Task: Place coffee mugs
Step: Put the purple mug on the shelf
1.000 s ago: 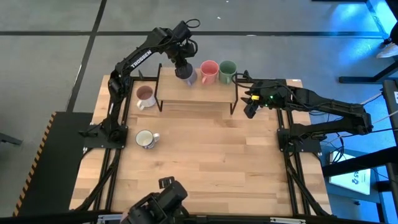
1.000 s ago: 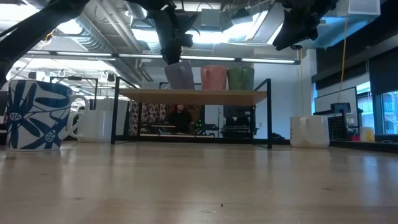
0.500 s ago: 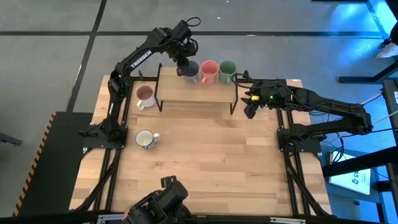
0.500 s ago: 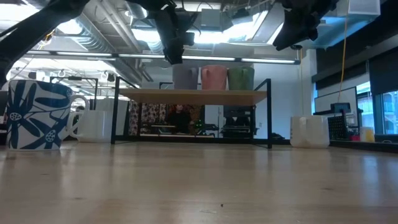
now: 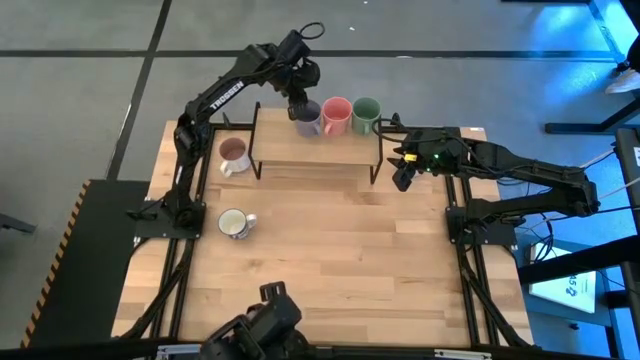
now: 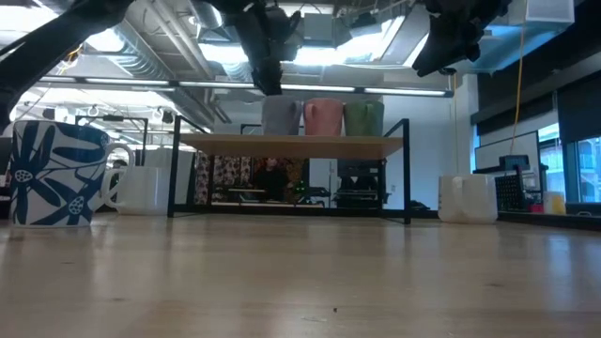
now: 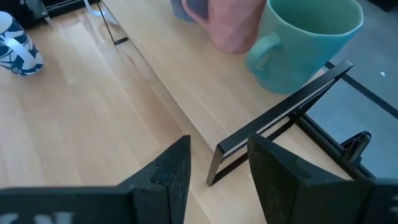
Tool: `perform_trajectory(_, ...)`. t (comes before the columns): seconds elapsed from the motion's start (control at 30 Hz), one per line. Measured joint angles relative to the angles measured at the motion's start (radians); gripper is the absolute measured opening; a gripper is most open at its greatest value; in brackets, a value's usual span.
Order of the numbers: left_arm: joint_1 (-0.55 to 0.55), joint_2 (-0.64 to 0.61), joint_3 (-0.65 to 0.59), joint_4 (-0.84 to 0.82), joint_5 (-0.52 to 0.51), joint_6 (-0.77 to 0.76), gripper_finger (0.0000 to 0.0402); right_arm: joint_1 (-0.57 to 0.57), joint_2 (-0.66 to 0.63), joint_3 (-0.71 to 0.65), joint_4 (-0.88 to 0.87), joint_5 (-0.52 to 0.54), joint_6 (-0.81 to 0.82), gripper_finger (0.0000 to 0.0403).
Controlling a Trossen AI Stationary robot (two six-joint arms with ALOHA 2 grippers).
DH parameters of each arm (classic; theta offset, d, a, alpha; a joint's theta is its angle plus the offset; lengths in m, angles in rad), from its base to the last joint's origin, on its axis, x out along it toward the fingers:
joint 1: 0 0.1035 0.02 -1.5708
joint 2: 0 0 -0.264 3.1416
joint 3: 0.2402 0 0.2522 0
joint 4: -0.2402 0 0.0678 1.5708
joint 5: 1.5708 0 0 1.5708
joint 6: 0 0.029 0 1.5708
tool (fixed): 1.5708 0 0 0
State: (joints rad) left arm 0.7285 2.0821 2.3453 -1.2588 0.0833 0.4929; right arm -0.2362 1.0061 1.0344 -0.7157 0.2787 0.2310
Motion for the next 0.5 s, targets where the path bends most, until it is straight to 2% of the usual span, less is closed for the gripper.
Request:
perform_trajectory(0.2, -0.05, -0.071, 0.011, -0.006, -0.016, -0.112, 0.0093, 0.0, 0.0, 0.0, -0.011, -0.001, 0.0, 0.0144)
perform_trajectory(0.37, -0.116, -0.093, 0.01, -0.031, 0.032, -0.225, 0.0093, 0.0, 0.0, 0.0, -0.011, -0.001, 0.0, 0.0144)
perform_trajectory(0.5, -0.177, -0.091, -0.046, -0.017, -0.058, -0.245, 0.0093, 0.0, 0.0, 0.0, -0.011, -0.001, -0.003, 0.0144)
